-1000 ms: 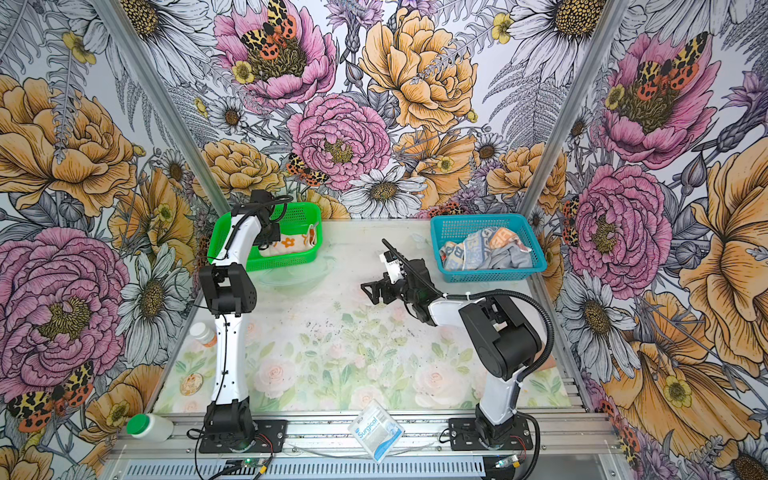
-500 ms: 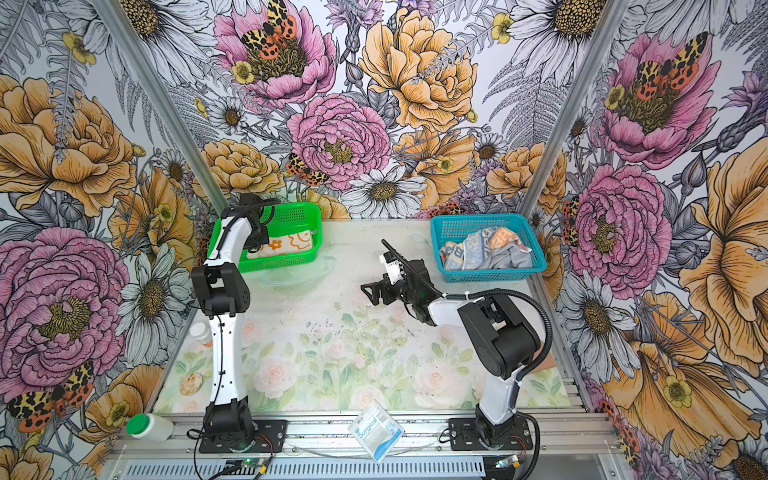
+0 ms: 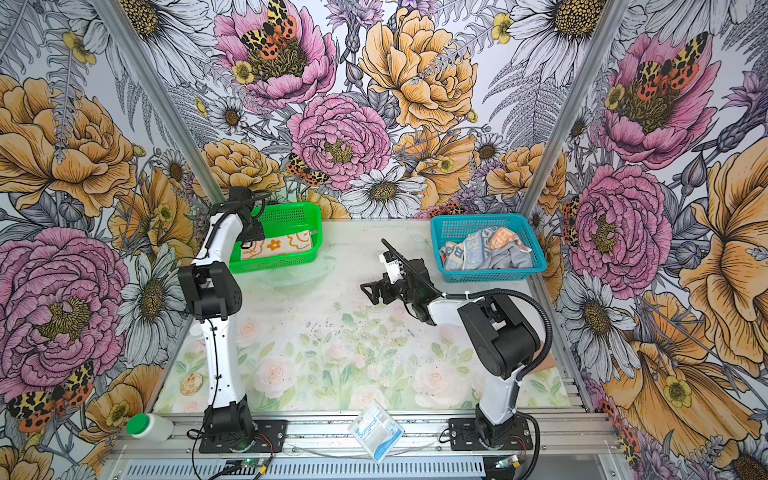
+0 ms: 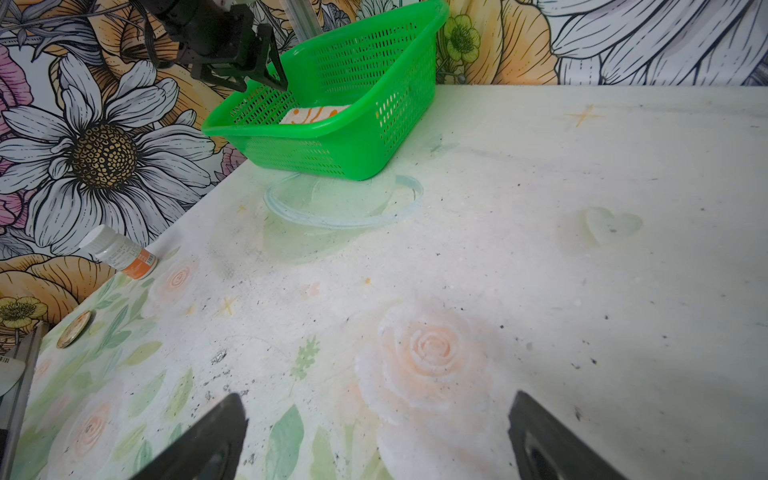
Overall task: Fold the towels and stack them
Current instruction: 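Raise the left gripper from the green basket while right reaches toward the teal basket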
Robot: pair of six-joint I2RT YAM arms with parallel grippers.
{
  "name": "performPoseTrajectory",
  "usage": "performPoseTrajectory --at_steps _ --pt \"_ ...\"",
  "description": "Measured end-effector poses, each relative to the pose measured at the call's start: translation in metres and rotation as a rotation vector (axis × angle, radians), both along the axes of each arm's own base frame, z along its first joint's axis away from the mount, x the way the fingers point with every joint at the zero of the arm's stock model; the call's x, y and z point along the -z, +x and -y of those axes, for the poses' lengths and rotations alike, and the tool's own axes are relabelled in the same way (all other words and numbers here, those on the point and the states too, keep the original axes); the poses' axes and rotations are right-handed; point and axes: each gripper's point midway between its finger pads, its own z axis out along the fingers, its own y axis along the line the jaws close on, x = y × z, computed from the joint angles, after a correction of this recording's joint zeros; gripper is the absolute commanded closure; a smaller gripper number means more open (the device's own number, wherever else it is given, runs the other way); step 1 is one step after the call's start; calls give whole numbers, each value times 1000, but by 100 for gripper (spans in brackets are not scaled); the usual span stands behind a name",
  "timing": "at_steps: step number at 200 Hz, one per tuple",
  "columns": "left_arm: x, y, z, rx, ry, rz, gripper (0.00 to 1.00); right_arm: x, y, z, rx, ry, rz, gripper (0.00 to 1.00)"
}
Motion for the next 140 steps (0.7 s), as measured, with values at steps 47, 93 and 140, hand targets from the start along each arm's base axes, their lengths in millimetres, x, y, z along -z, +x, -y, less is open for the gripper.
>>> performPoseTrajectory --at_steps 47,93,140 --pt "-84 -19 91 202 -97 214 1 0 0 0 3 -1 1 1" --pt "-122 -72 236 663 -143 272 1 -3 1 0 1 7 13 0" --pt "-120 -130 261 863 -186 376 1 1 -2 2 1 3 22 0"
